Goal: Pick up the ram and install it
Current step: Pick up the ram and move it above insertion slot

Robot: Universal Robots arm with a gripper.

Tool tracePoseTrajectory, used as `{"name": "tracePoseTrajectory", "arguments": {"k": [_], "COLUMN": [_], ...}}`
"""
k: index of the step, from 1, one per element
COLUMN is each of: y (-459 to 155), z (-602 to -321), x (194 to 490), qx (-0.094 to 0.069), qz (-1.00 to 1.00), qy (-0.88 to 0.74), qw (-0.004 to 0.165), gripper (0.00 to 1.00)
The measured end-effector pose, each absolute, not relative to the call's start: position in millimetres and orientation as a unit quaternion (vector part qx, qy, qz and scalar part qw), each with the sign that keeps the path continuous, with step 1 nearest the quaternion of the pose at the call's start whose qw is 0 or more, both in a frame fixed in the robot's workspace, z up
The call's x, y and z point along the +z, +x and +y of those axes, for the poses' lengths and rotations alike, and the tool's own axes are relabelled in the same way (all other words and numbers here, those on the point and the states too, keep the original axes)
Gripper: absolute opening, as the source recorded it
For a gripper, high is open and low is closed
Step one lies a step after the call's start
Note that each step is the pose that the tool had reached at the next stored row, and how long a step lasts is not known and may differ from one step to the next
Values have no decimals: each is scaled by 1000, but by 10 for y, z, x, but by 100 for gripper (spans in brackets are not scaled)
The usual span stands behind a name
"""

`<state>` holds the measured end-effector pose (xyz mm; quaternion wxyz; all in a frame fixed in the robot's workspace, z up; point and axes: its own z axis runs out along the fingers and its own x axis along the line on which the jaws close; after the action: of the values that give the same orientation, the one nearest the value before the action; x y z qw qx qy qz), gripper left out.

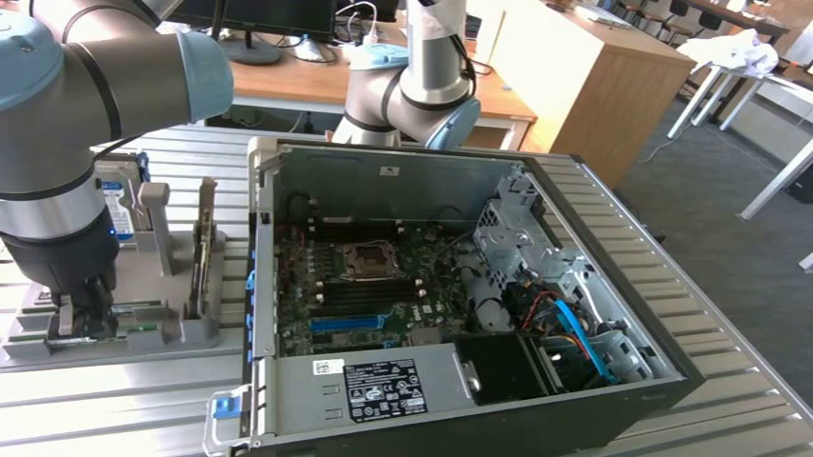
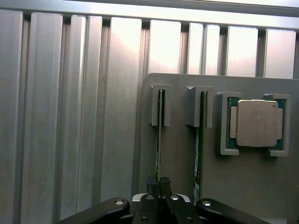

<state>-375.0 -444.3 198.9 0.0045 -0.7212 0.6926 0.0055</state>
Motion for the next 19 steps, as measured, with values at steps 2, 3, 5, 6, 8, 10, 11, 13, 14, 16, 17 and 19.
{"name": "tracePoseTrajectory", "arguments": {"k": [2,3,5,6,8,10,11,13,14,16,17,19], "y": [-3749,-3749,-3749,-3749,-3749,-3749,-3749,-3749,-3749,-3749,-3749,-3749], "z": [-4442,-4440,-4433,-4430,-4423,-4417,-4417,-4416,-4416,-4416,-4416,-4415], "x": [1989,1989,1989,1990,1989,1989,1989,1989,1989,1989,1990,1994], "qx": [5,5,5,5,6,5,6,6,5,5,5,5], "qz": [693,693,693,693,693,693,693,693,693,693,693,693], "qy": [-721,-721,-721,-721,-721,-721,-721,-721,-721,-721,-721,-721], "qw": [4,4,5,4,5,5,4,4,4,4,4,5], "gripper": [12,12,12,12,12,12,12,12,12,12,12,12]}}
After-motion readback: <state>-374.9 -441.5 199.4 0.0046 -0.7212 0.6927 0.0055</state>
